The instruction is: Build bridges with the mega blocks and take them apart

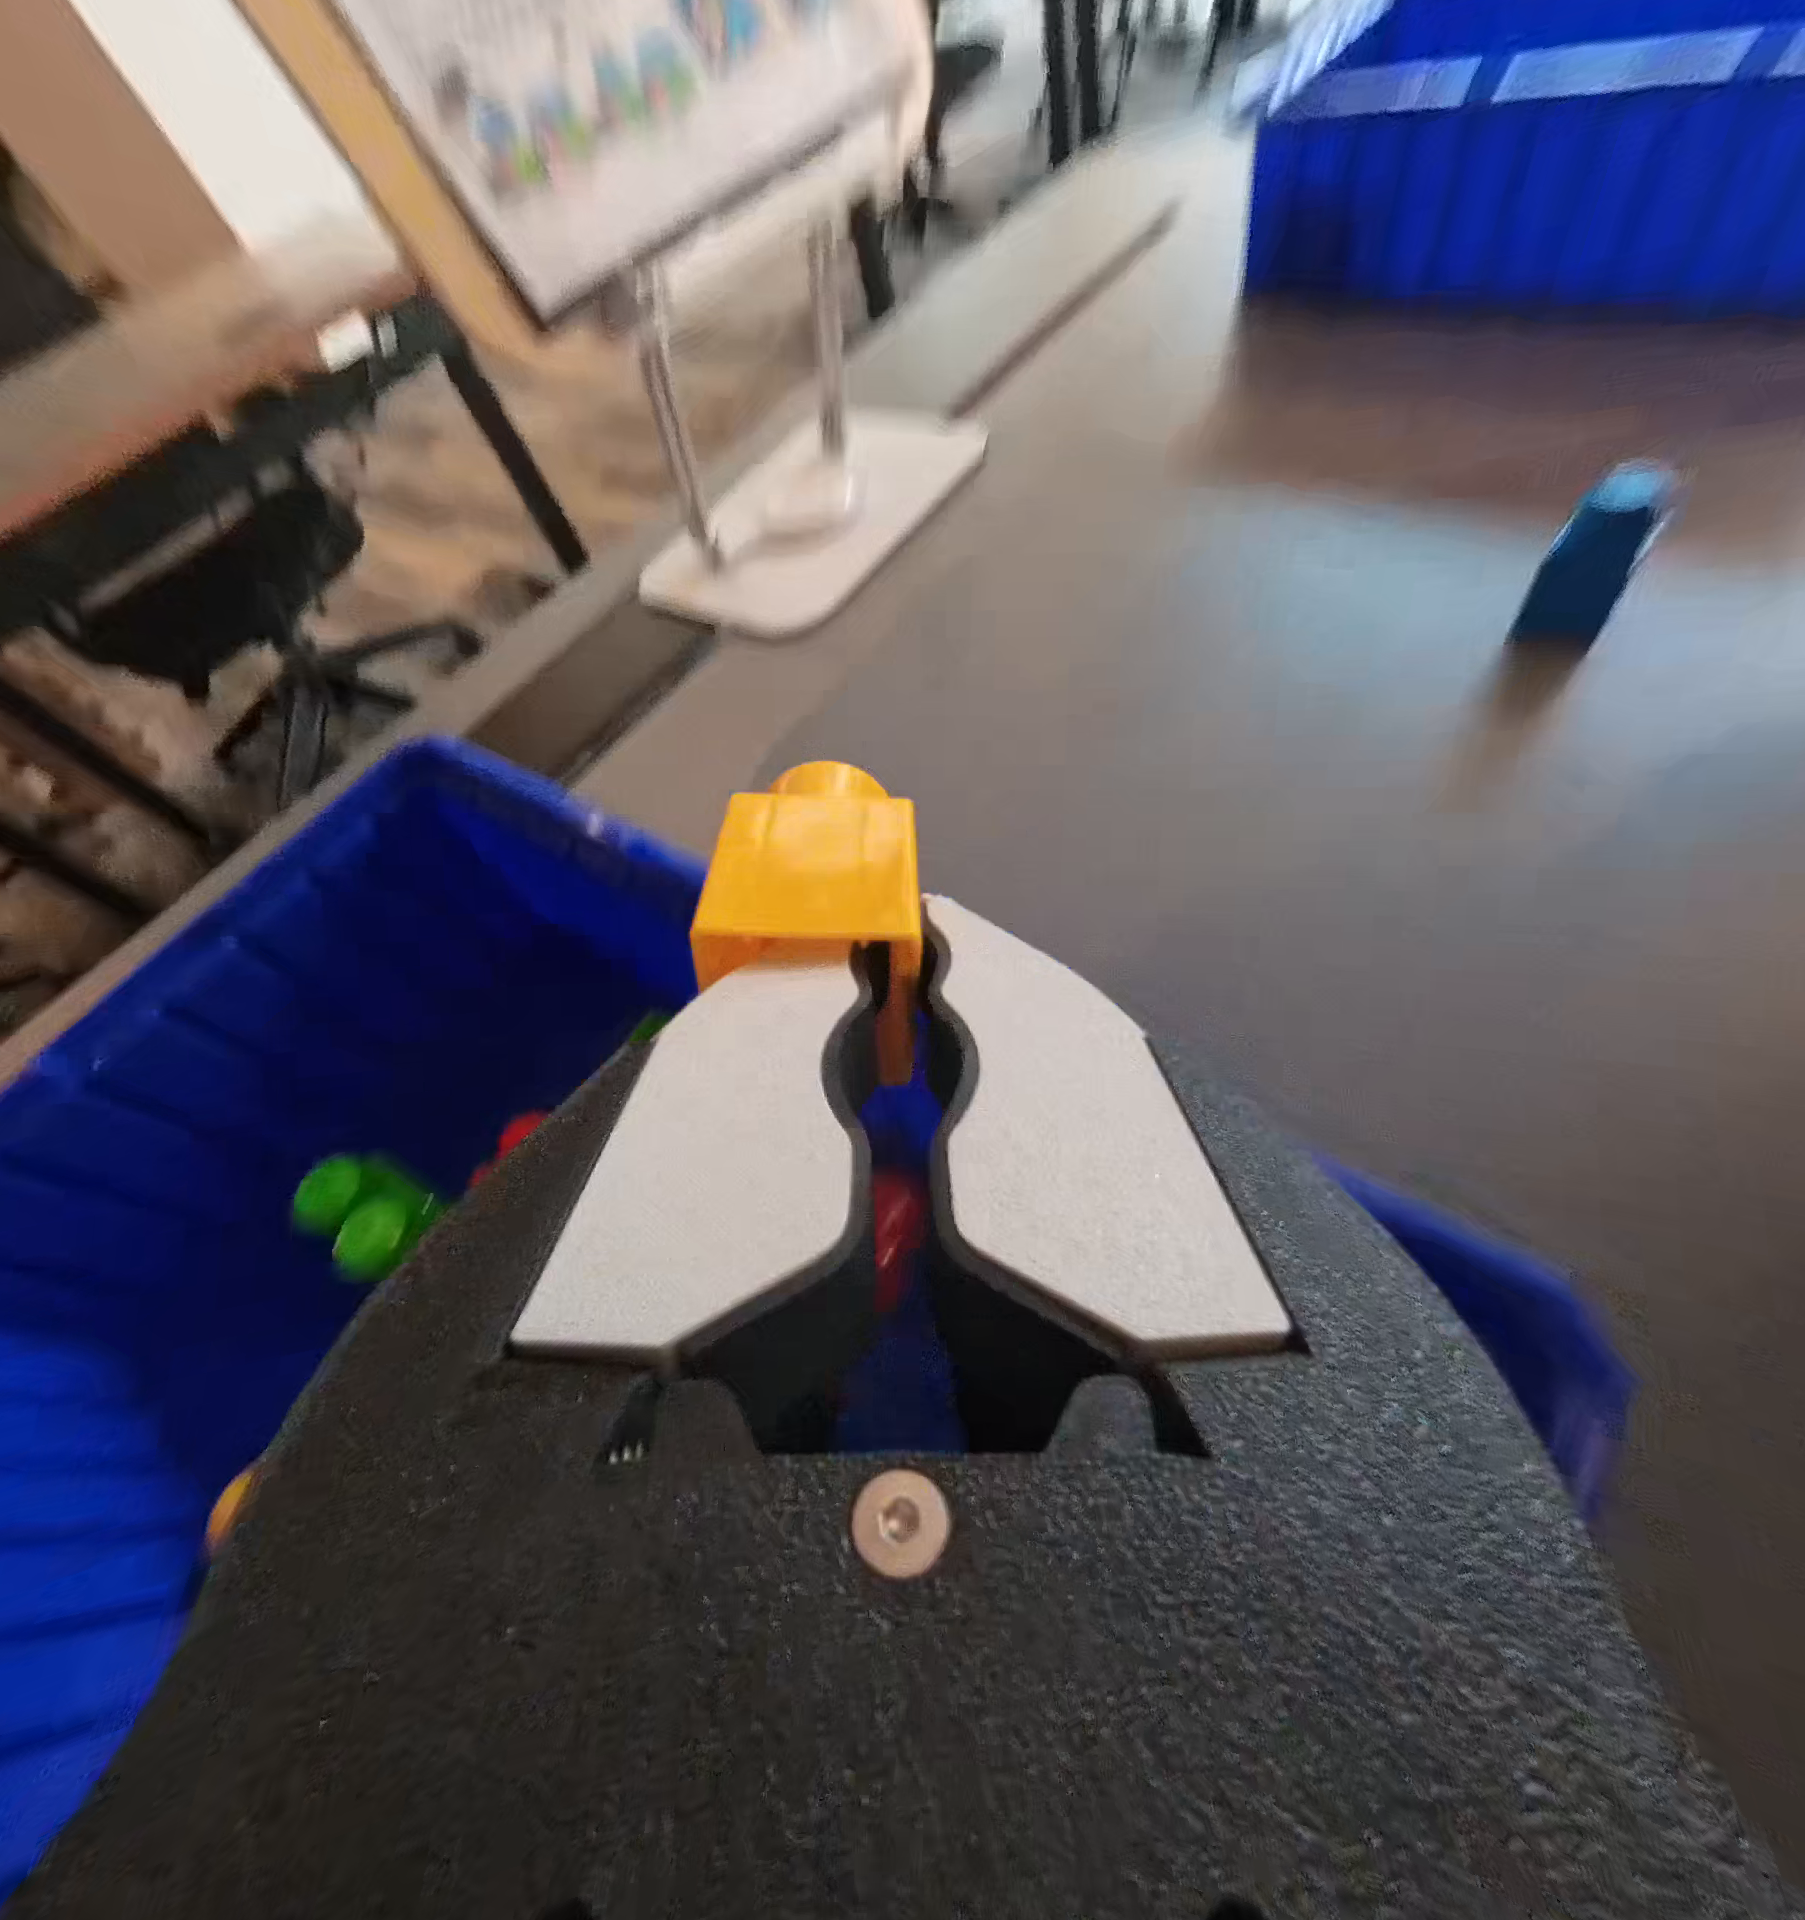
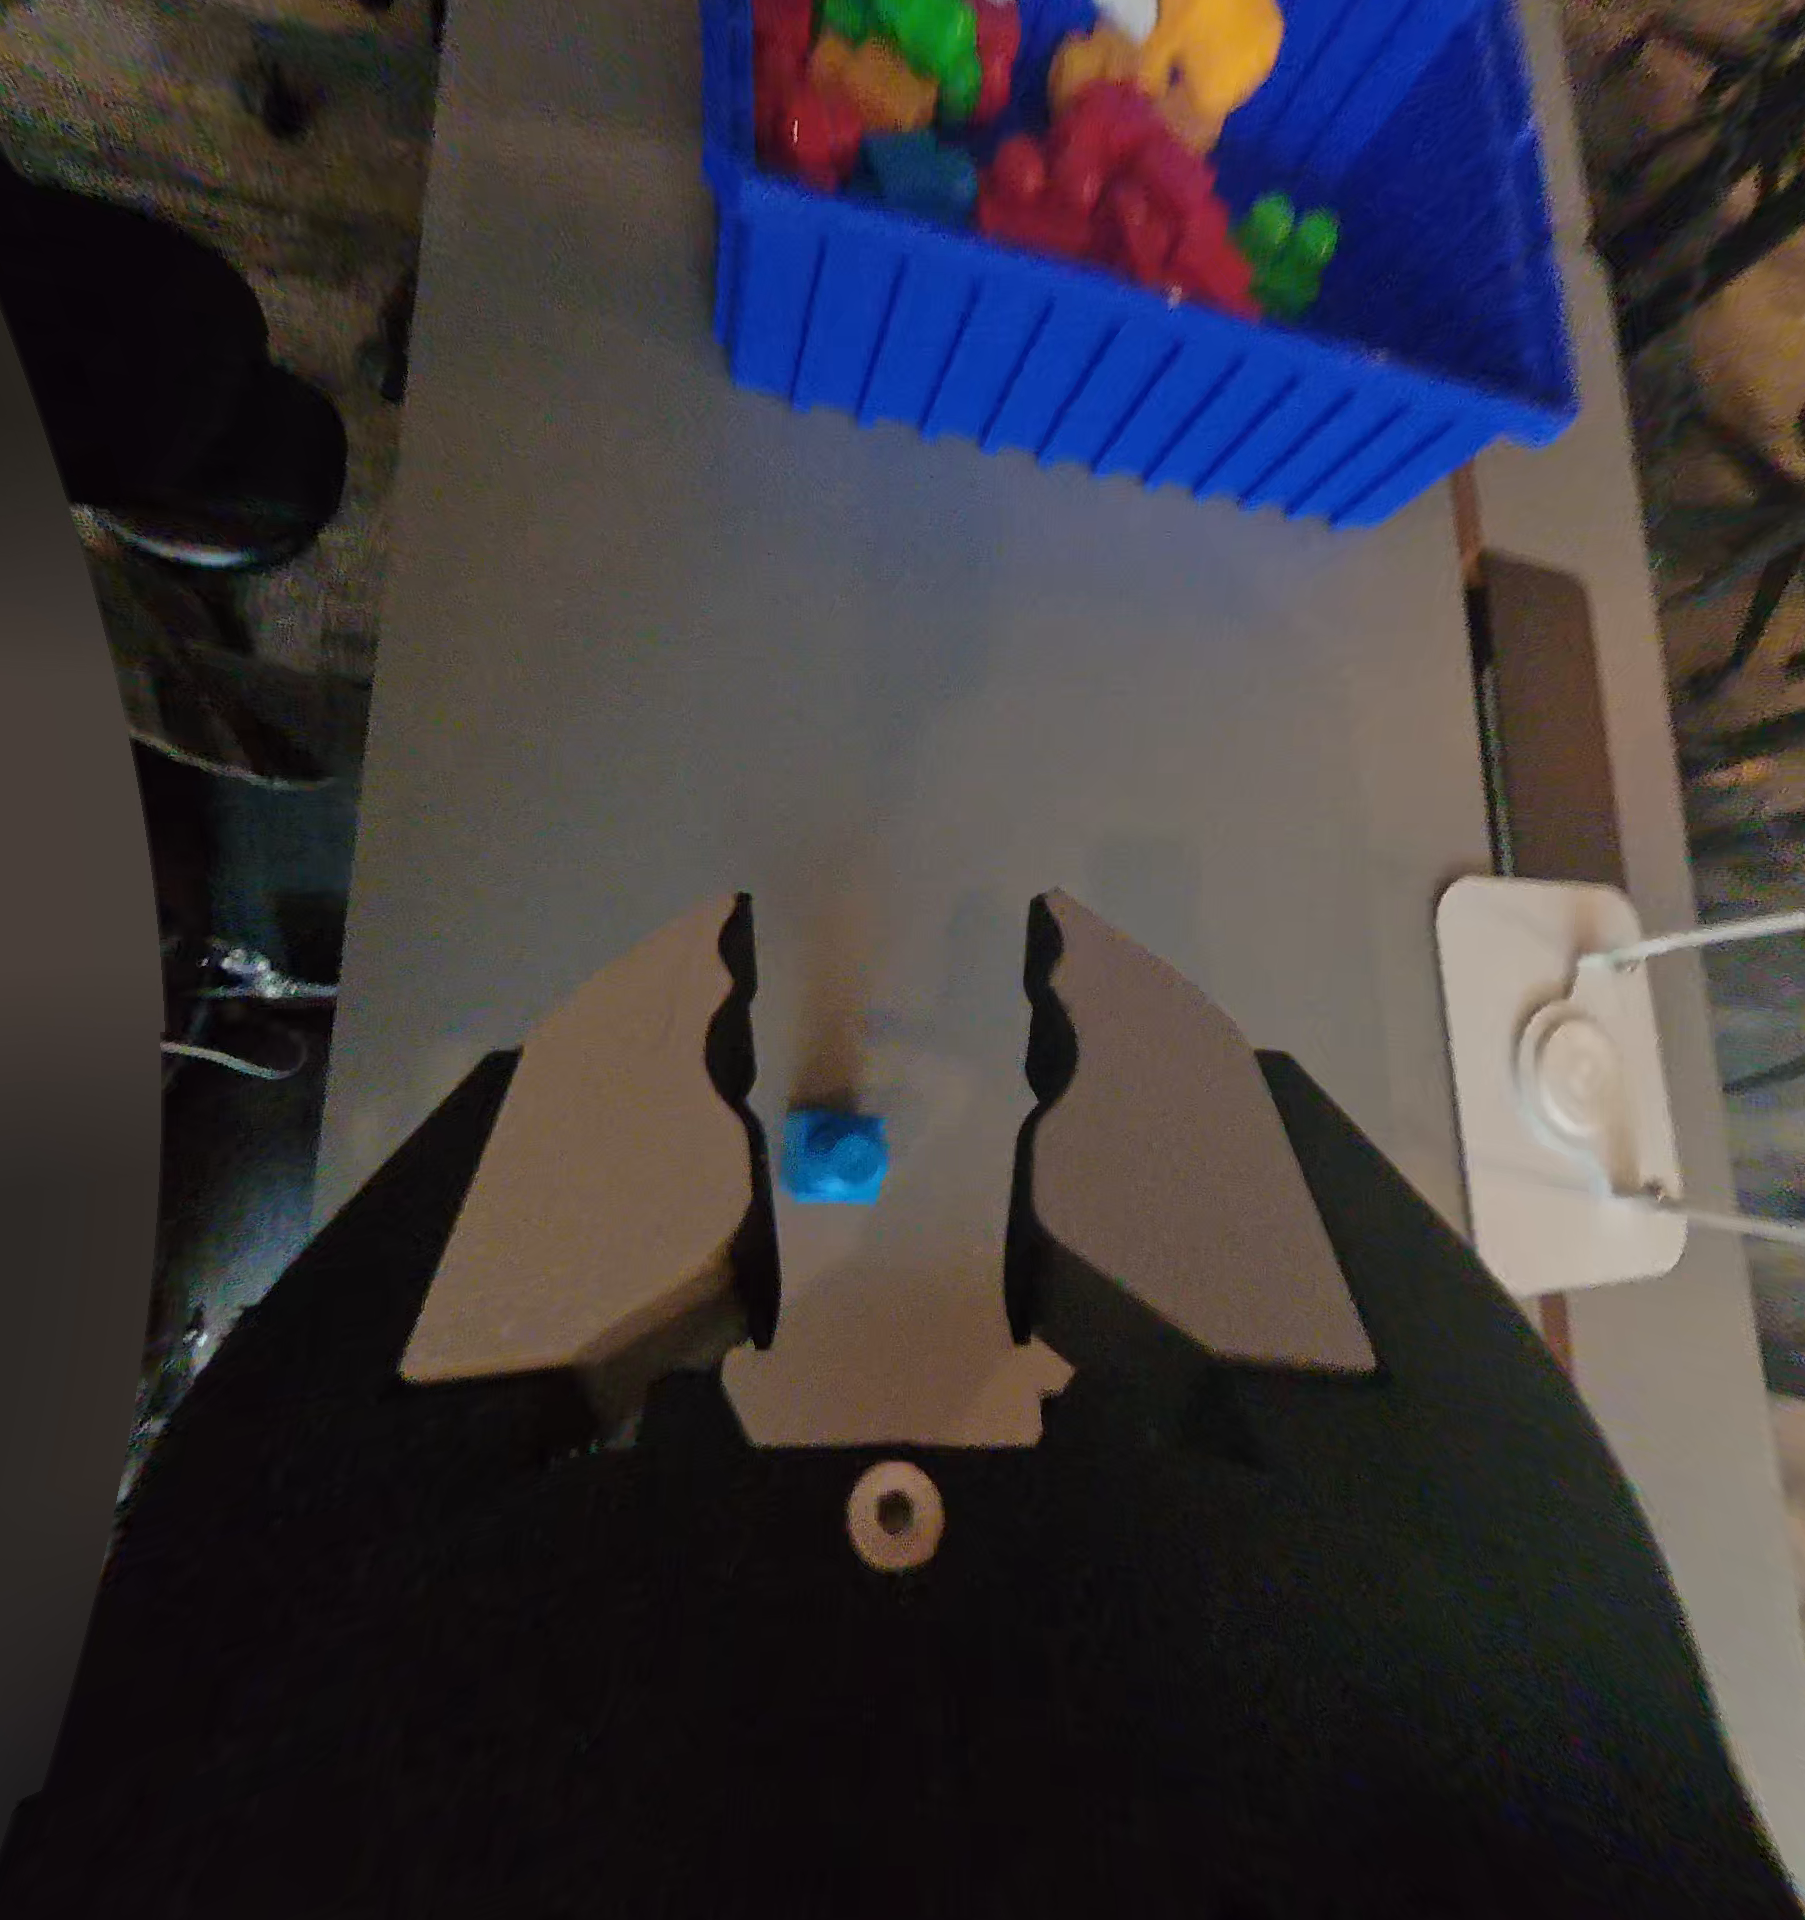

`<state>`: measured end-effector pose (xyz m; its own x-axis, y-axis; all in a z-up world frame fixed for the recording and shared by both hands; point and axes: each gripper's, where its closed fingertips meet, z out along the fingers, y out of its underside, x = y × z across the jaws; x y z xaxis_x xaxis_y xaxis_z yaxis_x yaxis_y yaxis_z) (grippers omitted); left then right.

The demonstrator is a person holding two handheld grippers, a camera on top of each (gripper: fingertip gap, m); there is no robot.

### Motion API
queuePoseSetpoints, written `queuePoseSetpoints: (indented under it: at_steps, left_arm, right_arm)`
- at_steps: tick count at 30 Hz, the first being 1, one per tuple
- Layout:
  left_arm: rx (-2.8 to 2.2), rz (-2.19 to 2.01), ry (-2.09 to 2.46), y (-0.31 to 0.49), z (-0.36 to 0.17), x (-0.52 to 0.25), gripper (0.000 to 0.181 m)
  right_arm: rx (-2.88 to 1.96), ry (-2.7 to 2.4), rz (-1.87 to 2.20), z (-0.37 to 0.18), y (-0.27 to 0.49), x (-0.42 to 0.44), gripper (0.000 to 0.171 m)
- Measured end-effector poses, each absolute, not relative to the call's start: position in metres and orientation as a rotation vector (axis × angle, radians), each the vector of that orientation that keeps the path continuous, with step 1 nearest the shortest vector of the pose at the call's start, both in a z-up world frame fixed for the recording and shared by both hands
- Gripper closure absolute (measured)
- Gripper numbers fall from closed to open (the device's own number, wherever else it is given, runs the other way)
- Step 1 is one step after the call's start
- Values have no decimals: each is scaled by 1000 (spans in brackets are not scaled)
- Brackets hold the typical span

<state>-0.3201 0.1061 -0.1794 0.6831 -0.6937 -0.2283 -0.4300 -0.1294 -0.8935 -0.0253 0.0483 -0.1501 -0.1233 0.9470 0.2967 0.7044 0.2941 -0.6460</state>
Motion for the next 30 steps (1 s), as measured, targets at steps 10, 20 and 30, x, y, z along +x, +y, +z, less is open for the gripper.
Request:
queuePoseSetpoints:
  at_steps: [10,20,30]
  left_arm:
    - [-1173,-870,783,48,-76,-192,178]
    - [-930,-1086,713,21,-53,-135,178]
    - [-891,-1099,699,17,-53,-121,178]
  right_arm:
    - [-1219,-1851,708,-79,48,-94,121]
    - [-1192,-1964,768,-46,40,-124,125]
    - [-1199,-2005,754,-46,32,-130,142]
